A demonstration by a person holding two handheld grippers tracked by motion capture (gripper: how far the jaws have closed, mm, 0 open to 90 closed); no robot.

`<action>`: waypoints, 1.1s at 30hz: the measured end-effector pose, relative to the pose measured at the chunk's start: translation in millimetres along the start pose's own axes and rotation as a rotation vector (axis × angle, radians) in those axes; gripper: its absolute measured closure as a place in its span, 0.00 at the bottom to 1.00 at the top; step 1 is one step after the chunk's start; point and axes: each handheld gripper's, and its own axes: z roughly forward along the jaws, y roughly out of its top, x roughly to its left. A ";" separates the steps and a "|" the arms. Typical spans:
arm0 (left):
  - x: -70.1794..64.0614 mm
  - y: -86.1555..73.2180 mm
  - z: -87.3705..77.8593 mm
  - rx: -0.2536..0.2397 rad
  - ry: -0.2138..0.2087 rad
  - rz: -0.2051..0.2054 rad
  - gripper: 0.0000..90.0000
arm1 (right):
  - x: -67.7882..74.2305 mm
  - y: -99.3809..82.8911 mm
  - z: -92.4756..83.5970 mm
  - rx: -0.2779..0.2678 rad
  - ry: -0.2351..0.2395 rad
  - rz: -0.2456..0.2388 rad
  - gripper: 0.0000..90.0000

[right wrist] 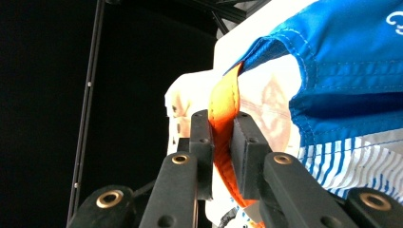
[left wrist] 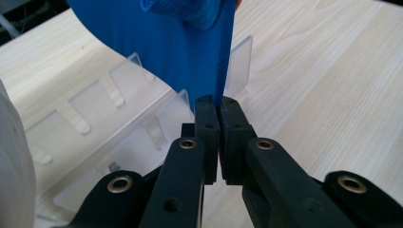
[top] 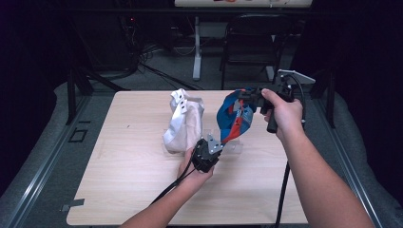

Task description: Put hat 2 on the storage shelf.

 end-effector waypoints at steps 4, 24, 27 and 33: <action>0.4 -3.7 2.7 0.018 0.004 -0.006 0.98 | -5.3 -0.9 4.2 -0.001 -0.010 0.014 0.89; 1.8 -18.1 -8.9 0.005 -0.005 -0.003 0.96 | -16.4 -6.1 -3.0 -0.006 -0.083 -0.040 0.85; 2.6 -20.0 -12.7 0.000 -0.003 -0.007 0.96 | -16.4 -6.6 -6.3 -0.013 -0.094 -0.052 0.84; 3.8 -24.9 -26.9 -0.008 -0.019 -0.019 0.93 | -14.7 -9.3 -13.9 -0.023 -0.086 -0.064 0.80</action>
